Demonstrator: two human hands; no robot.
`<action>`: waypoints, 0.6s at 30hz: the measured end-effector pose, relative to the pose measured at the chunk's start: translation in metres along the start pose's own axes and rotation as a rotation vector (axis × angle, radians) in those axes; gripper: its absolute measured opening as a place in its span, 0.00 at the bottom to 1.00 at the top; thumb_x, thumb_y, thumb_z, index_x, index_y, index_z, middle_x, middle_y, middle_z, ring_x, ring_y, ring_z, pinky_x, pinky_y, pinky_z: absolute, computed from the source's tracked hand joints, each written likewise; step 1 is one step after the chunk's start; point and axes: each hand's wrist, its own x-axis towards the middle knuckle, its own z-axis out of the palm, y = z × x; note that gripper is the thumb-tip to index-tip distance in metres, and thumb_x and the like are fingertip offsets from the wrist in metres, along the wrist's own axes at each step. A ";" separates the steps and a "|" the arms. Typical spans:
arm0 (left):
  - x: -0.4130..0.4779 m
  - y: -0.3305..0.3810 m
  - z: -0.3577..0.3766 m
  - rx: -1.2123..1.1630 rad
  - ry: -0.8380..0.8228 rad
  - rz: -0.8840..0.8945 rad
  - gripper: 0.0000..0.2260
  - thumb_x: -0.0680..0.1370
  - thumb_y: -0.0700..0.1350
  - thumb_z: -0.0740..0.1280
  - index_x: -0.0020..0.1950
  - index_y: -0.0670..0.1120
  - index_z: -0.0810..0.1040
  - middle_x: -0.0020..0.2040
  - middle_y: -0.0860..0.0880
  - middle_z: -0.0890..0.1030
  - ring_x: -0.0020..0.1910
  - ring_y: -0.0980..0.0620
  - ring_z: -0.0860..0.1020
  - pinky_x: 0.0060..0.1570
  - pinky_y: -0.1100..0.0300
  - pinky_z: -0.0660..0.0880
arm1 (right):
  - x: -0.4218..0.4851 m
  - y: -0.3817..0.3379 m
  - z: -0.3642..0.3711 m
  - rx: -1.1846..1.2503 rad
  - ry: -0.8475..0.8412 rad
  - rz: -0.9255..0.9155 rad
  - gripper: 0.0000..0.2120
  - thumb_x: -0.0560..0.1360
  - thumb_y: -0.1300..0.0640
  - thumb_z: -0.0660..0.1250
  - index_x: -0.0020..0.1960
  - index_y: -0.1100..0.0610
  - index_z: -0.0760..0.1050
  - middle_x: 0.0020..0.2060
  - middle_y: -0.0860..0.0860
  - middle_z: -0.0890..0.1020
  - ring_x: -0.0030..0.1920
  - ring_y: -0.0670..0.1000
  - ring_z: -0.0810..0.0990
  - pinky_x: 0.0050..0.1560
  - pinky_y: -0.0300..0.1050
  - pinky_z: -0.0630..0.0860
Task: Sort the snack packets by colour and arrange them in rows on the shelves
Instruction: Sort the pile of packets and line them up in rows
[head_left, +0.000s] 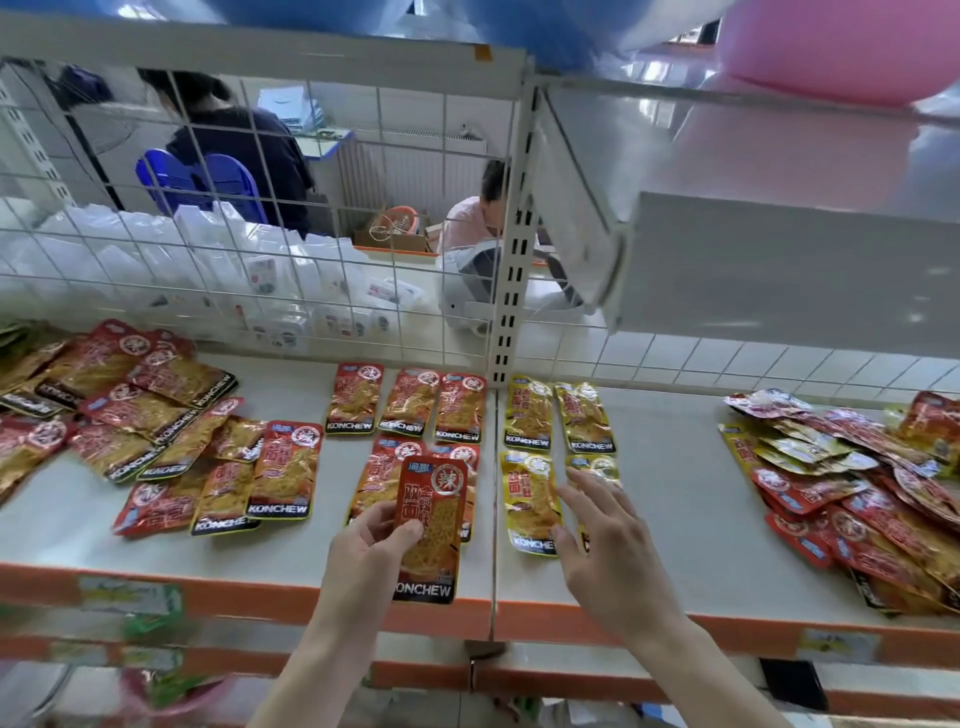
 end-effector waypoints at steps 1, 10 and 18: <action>0.002 0.001 -0.008 0.001 0.010 0.002 0.06 0.80 0.40 0.67 0.55 0.47 0.79 0.47 0.46 0.86 0.48 0.43 0.84 0.43 0.50 0.80 | 0.000 -0.007 0.003 0.001 0.017 -0.010 0.21 0.76 0.57 0.70 0.68 0.53 0.75 0.71 0.47 0.73 0.73 0.49 0.66 0.70 0.54 0.69; 0.040 0.028 -0.066 0.144 0.053 0.149 0.06 0.81 0.41 0.65 0.53 0.46 0.81 0.46 0.44 0.85 0.50 0.40 0.83 0.55 0.42 0.79 | -0.002 -0.060 0.026 0.028 0.054 -0.071 0.19 0.75 0.58 0.71 0.65 0.53 0.77 0.68 0.47 0.74 0.72 0.49 0.68 0.70 0.54 0.70; 0.067 0.031 -0.073 0.404 0.089 0.220 0.06 0.82 0.39 0.61 0.49 0.43 0.77 0.42 0.37 0.81 0.41 0.37 0.79 0.45 0.43 0.79 | -0.011 -0.064 0.024 0.053 -0.012 -0.081 0.18 0.76 0.56 0.69 0.66 0.51 0.76 0.67 0.44 0.74 0.71 0.44 0.67 0.70 0.51 0.69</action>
